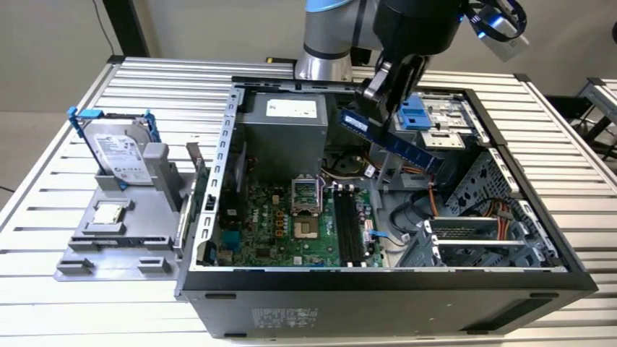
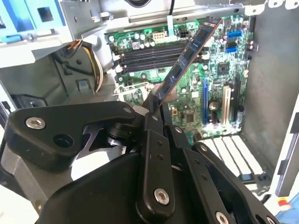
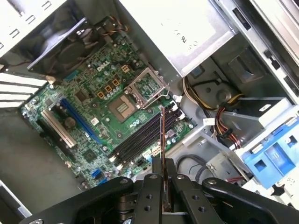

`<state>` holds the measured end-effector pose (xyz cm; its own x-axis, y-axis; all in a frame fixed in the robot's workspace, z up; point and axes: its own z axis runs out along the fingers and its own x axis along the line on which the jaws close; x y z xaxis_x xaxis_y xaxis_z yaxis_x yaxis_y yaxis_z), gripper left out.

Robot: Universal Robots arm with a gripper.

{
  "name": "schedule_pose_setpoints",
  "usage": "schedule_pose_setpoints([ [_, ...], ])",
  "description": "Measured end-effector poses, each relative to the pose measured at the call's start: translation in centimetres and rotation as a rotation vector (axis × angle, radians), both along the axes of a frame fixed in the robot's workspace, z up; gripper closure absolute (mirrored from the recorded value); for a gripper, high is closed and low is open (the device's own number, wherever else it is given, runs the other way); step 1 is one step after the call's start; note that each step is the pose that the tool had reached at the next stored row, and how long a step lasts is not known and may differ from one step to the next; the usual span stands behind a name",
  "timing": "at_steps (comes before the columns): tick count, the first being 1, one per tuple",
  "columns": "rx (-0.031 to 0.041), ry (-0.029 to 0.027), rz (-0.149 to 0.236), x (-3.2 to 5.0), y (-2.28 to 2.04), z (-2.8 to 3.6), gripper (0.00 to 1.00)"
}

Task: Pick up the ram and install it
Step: 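Insert the ram into the slot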

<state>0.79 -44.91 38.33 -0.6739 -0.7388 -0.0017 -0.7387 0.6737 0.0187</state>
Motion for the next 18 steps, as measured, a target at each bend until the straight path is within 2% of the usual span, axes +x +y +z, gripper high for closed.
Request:
schedule_pose_setpoints([
  [18, 0.0, 0.0, -0.273, 0.0, 0.0, 0.0, 1.0],
])
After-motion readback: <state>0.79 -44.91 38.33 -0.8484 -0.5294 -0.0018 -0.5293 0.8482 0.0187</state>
